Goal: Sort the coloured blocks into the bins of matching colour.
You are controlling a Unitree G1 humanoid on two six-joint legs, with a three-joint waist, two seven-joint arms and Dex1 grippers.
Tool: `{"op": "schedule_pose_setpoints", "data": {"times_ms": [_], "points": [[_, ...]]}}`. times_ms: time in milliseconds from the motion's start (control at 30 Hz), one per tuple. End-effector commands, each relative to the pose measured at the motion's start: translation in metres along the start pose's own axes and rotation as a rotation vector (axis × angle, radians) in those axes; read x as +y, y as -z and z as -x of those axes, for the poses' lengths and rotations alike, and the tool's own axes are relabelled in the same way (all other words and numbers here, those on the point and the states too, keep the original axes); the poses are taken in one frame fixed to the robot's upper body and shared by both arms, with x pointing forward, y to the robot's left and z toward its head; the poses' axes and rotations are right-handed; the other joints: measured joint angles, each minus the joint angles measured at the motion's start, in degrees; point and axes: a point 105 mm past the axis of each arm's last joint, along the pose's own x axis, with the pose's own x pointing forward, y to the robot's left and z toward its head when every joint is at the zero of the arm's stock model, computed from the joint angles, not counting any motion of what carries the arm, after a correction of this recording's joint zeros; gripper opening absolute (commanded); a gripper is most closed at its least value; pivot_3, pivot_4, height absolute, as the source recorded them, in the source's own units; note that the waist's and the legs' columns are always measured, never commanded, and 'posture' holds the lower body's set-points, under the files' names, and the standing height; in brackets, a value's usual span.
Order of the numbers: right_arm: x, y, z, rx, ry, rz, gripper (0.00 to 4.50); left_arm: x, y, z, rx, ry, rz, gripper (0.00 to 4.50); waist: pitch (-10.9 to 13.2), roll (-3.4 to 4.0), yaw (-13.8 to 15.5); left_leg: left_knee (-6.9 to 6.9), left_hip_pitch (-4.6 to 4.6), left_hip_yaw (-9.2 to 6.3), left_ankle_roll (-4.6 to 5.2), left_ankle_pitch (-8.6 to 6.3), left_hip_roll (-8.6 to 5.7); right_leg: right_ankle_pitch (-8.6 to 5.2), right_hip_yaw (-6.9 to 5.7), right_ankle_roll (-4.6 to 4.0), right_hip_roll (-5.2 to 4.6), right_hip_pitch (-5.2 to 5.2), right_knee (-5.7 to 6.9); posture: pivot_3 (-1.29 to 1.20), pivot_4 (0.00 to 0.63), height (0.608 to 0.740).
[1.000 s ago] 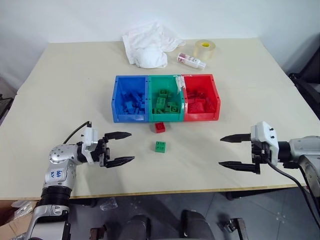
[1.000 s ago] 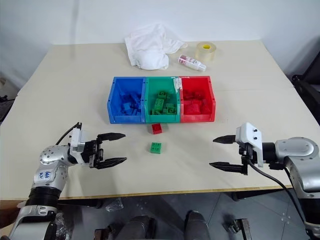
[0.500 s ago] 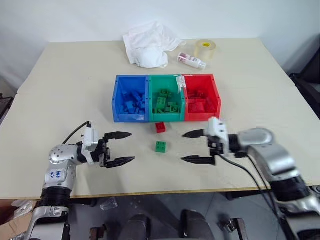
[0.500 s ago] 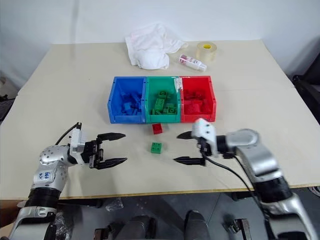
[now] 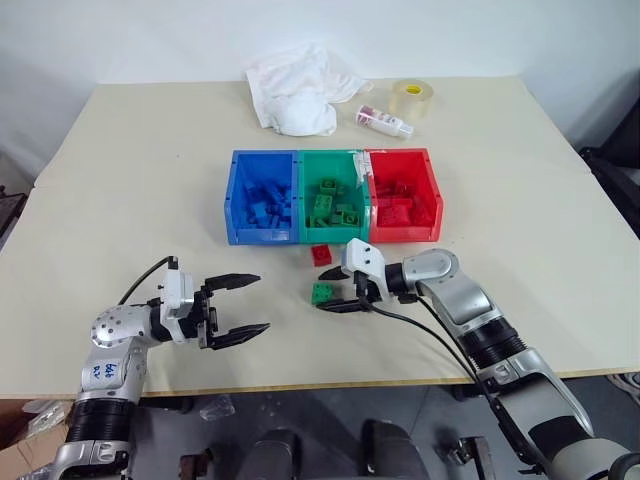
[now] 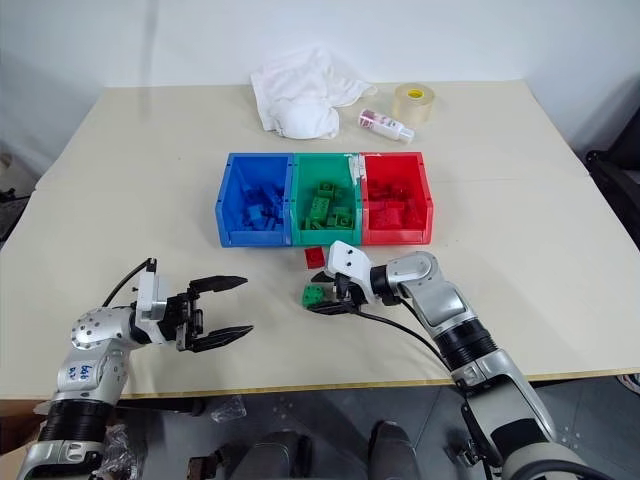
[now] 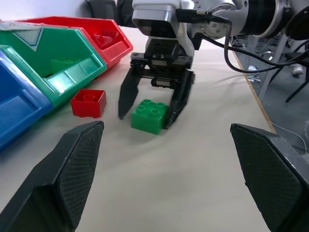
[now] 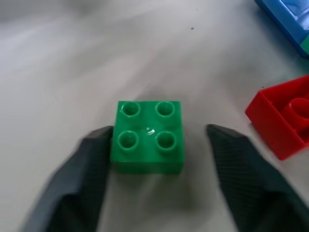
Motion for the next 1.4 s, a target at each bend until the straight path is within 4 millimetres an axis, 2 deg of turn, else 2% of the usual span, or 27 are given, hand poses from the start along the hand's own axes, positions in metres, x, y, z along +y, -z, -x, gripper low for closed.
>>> {"op": "schedule_pose_setpoints", "data": {"times_ms": [33, 67, 233, 400, 567, 633, 767, 867, 1033, 1133, 1267, 1333, 1400], "points": [[0.002, -0.019, 0.008, -0.065, -0.002, 0.05, 1.75, -0.001, -0.009, 0.004, -0.016, -0.015, -0.029, 4.5, 0.0, 0.0, -0.2, -0.01, 0.0, 0.0, 0.0, 0.0, 0.0, 0.0, 0.0, 0.0, 0.0, 0.0, -0.01, 0.0, 0.15, 0.74], [0.003, -0.022, 0.011, -0.072, -0.002, 0.057, 1.45, -0.001, -0.009, 0.005, -0.016, -0.016, -0.028, 4.5, 0.0, 0.0, -0.4, -0.01, 0.0, 0.0, 0.0, 0.0, 0.0, 0.0, 0.0, 0.0, 0.0, 0.0, 0.0, 0.0, 0.15, 0.74], [-0.011, -0.061, 0.033, -0.17, 0.071, 0.094, 1.48, -0.001, -0.009, 0.003, -0.018, -0.018, -0.025, 4.5, 0.0, 0.0, -0.6, -0.03, 0.0, 0.0, 0.0, 0.0, 0.0, 0.0, 0.0, 0.0, 0.0, 0.0, -0.01, 0.0, 0.15, 0.74], [-0.054, -0.089, 0.051, -0.198, 0.23, 0.155, 1.48, 0.0, -0.007, 0.001, -0.019, -0.01, -0.024, 4.5, 0.0, 0.0, -0.8, -0.04, 0.0, 0.02, 0.0, 0.0, 0.0, 0.0, 0.02, 0.0, 0.0, -0.04, 0.0, 0.0, 0.15, 0.74], [-0.098, -0.091, 0.047, -0.124, 0.365, 0.145, 1.48, 0.003, -0.008, -0.004, -0.029, -0.004, -0.031, 4.5, 0.0, 0.0, -1.0, -0.07, 0.0, 0.03, 0.0, 0.0, -0.01, 0.0, 0.02, 0.0, 0.0, -0.07, 0.04, 0.0, 0.15, 0.74], [-0.116, -0.09, 0.046, -0.085, 0.448, 0.115, 2.24, 0.004, -0.007, -0.006, -0.029, -0.006, -0.03, 4.5, 0.0, 0.0, -1.2, -0.07, 0.0, 0.02, 0.0, 0.0, -0.02, 0.0, 0.02, 0.0, -0.01, -0.08, 0.08, 0.0, 0.15, 0.74], [-0.121, -0.097, 0.044, -0.106, 0.447, 0.133, 3.52, 0.006, -0.006, -0.007, -0.021, -0.019, -0.027, 4.5, 0.0, 0.0, -1.3, -0.11, -0.01, -0.01, 0.0, 0.0, -0.02, -0.01, 0.02, -0.03, -0.02, -0.2, 0.29, 0.0, 0.15, 0.74], [-0.119, -0.098, 0.047, -0.112, 0.429, 0.151, 4.46, 0.008, -0.006, -0.007, -0.014, -0.033, -0.026, 4.5, 0.0, 0.01, -1.6, -0.11, -0.01, -0.01, 0.0, 0.0, -0.02, -0.01, 0.02, -0.03, -0.02, -0.22, 0.32, 0.0, 0.15, 0.74], [-0.105, -0.092, 0.06, -0.128, 0.361, 0.182, 4.46, 0.01, -0.003, -0.006, 0.01, -0.062, -0.009, 4.5, 0.0, 0.01, -1.9, -0.1, -0.02, -0.03, 0.0, 0.0, -0.02, -0.01, 0.02, -0.02, -0.03, -0.21, 0.34, 0.0, 0.15, 0.74], [-0.071, -0.081, 0.073, -0.158, 0.196, 0.196, 4.46, 0.013, -0.002, -0.004, 0.028, -0.087, -0.009, 4.5, 0.0, 0.01, -1.5, -0.09, -0.03, -0.08, 0.0, 0.0, -0.03, -0.01, 0.01, -0.02, -0.03, -0.21, 0.35, 0.0, 0.15, 0.74], [-0.028, -0.055, 0.102, -0.16, 0.04, 0.134, 4.46, 0.02, -0.004, 0.006, 0.047, -0.188, -0.024, 4.5, 0.0, 0.01, -0.7, -0.07, -0.07, -0.05, 0.0, -0.01, -0.04, -0.01, 0.01, -0.02, -0.04, -0.19, 0.27, 0.0, 0.15, 0.74], [-0.013, -0.042, 0.114, -0.13, -0.001, 0.093, 4.46, 0.019, -0.004, 0.012, 0.054, -0.213, -0.022, 4.5, 0.0, 0.0, -0.6, -0.04, -0.07, 0.0, 0.0, -0.01, -0.03, -0.01, 0.04, -0.02, -0.04, -0.16, 0.2, 0.0, 0.15, 0.74], [-0.007, -0.029, 0.126, -0.112, 0.013, 0.03, 4.46, 0.014, -0.003, 0.019, 0.075, -0.231, -0.018, 4.5, 0.0, 0.0, -0.7, -0.01, -0.07, 0.06, 0.0, -0.01, 0.0, -0.01, 0.06, -0.02, -0.03, -0.13, 0.11, 0.0, 0.15, 0.74]]}}
